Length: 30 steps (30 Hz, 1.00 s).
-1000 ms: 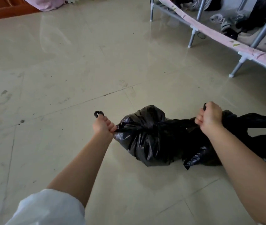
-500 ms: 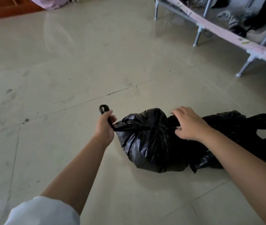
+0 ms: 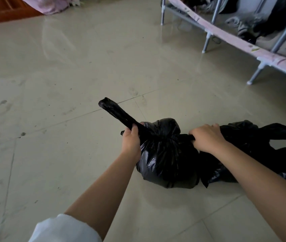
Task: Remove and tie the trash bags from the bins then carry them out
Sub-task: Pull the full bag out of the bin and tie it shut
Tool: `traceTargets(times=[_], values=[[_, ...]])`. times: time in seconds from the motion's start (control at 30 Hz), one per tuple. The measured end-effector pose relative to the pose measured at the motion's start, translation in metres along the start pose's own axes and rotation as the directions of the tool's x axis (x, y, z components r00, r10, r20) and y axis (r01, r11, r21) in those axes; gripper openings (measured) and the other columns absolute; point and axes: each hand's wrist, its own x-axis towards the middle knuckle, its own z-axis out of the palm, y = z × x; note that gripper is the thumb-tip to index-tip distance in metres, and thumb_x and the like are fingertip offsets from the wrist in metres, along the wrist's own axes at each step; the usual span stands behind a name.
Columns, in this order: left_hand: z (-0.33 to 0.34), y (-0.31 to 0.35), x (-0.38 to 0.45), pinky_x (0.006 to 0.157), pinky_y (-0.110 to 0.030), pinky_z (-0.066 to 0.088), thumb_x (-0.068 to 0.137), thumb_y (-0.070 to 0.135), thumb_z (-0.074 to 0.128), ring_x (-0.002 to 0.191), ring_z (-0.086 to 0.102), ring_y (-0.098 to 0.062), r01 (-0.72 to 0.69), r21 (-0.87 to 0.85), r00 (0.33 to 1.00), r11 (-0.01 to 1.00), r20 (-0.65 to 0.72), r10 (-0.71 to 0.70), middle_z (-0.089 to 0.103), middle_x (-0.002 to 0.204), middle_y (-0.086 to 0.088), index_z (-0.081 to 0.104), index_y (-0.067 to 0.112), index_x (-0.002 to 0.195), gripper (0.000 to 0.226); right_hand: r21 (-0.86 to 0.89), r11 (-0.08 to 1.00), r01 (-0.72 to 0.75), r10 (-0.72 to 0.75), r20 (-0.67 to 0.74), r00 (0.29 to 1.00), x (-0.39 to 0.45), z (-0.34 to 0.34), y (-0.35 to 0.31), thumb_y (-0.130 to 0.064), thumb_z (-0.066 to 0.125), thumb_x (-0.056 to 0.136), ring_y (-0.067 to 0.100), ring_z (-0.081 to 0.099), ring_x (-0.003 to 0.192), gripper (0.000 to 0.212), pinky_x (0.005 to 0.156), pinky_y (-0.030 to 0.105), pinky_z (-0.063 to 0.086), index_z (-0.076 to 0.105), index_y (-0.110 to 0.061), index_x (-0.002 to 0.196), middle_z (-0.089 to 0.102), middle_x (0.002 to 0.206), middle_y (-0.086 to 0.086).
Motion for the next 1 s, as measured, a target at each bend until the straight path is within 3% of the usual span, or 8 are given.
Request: traceTargets(times=[0.17, 0.27, 0.3, 0.47, 0.6, 0.77, 0.9, 1.0], values=[[0.013, 0.022, -0.005, 0.049, -0.019, 0.044, 0.102, 0.01, 0.023, 0.044, 0.039, -0.01, -0.149, -0.135, 0.975, 0.98, 0.142, 0.168, 0.034, 0.051, 0.0, 0.035, 0.014, 0.073, 0.032, 0.397, 0.916, 0.06, -0.125, 0.141, 0.982, 0.0, -0.001, 0.011, -0.02, 0.05, 0.091, 0.016, 0.064, 0.066, 0.021, 0.053, 0.021, 0.04, 0.062, -0.005, 0.1, 0.063, 0.084, 0.011], [0.01, 0.029, -0.001, 0.044, -0.015, 0.031, 0.1, 0.012, 0.034, 0.051, 0.03, -0.01, -0.248, 0.222, 0.948, 0.943, 0.256, 0.19, 0.027, 0.061, 0.002, 0.038, 0.019, 0.084, 0.018, 0.605, 0.794, -0.057, -0.058, 0.169, 0.984, 0.0, 0.001, 0.019, -0.029, 0.058, 0.087, 0.0, 0.044, 0.026, 0.021, 0.041, 0.015, 0.034, 0.059, -0.012, 0.075, 0.053, 0.037, -0.006], [0.008, 0.031, -0.002, 0.051, -0.017, 0.036, 0.097, 0.012, 0.042, 0.058, 0.036, -0.013, -0.292, 0.384, 0.929, 0.876, 0.333, 0.163, 0.032, 0.065, 0.002, 0.041, 0.016, 0.095, 0.004, 0.732, 0.673, -0.109, -0.02, 0.165, 0.986, 0.002, 0.002, 0.022, -0.026, 0.057, 0.088, 0.002, 0.041, 0.023, 0.021, 0.041, 0.017, 0.033, 0.057, -0.012, 0.072, 0.047, 0.029, -0.005], [-0.003, 0.02, 0.001, 0.095, -0.034, 0.044, 0.073, 0.04, 0.072, 0.114, 0.052, -0.021, -0.522, 0.777, 0.826, 0.351, 0.564, -0.019, 0.052, 0.123, -0.004, 0.027, 0.012, 0.141, 0.087, 0.988, 0.019, -0.154, 0.06, 0.153, 0.986, 0.005, -0.007, 0.022, -0.014, 0.049, 0.093, 0.003, 0.047, 0.026, 0.023, 0.033, 0.013, 0.039, 0.056, -0.012, 0.071, 0.057, 0.033, -0.002], [0.002, 0.007, -0.004, 0.096, -0.042, 0.048, 0.06, 0.071, 0.06, 0.117, 0.055, -0.027, -0.467, 0.876, 0.87, 0.124, 0.48, -0.116, 0.056, 0.126, -0.007, 0.038, 0.016, 0.134, 0.095, 0.991, -0.109, -0.075, 0.033, 0.079, 0.996, 0.008, -0.017, 0.018, -0.006, 0.05, 0.091, 0.002, 0.053, 0.032, 0.021, 0.035, 0.011, 0.04, 0.054, -0.011, 0.071, 0.065, 0.041, -0.001], [0.015, -0.002, -0.016, 0.077, -0.033, 0.047, 0.075, 0.071, 0.047, 0.105, 0.06, -0.026, -0.341, 0.924, 0.928, -0.172, 0.36, 0.098, 0.064, 0.108, -0.006, 0.059, 0.012, 0.108, 0.068, 0.978, -0.204, -0.042, -0.048, 0.033, 0.998, 0.011, -0.014, 0.016, -0.002, 0.043, 0.091, 0.003, 0.058, 0.04, 0.026, 0.044, 0.014, 0.036, 0.055, -0.011, 0.07, 0.069, 0.047, -0.002], [0.02, -0.001, -0.014, 0.076, -0.033, 0.046, 0.087, 0.051, 0.045, 0.107, 0.056, -0.027, -0.3, 0.935, 0.935, -0.188, 0.327, 0.136, 0.063, 0.108, -0.009, 0.065, 0.009, 0.102, 0.049, 0.945, -0.321, -0.061, -0.056, 0.045, 0.997, 0.012, -0.011, 0.022, -0.004, 0.04, 0.092, 0.004, 0.061, 0.045, 0.025, 0.055, 0.021, 0.035, 0.056, -0.014, 0.075, 0.072, 0.054, -0.002], [0.018, 0.002, -0.012, 0.076, -0.033, 0.045, 0.091, 0.036, 0.043, 0.106, 0.056, -0.031, -0.268, 0.963, 0.951, -0.029, 0.269, 0.152, 0.064, 0.106, -0.013, 0.064, 0.004, 0.099, 0.04, 0.91, -0.413, -0.042, -0.04, 0.028, 0.999, 0.01, -0.007, 0.027, -0.002, 0.038, 0.092, 0.008, 0.066, 0.061, 0.027, 0.054, 0.018, 0.047, 0.057, -0.019, 0.081, 0.074, 0.066, -0.005]])
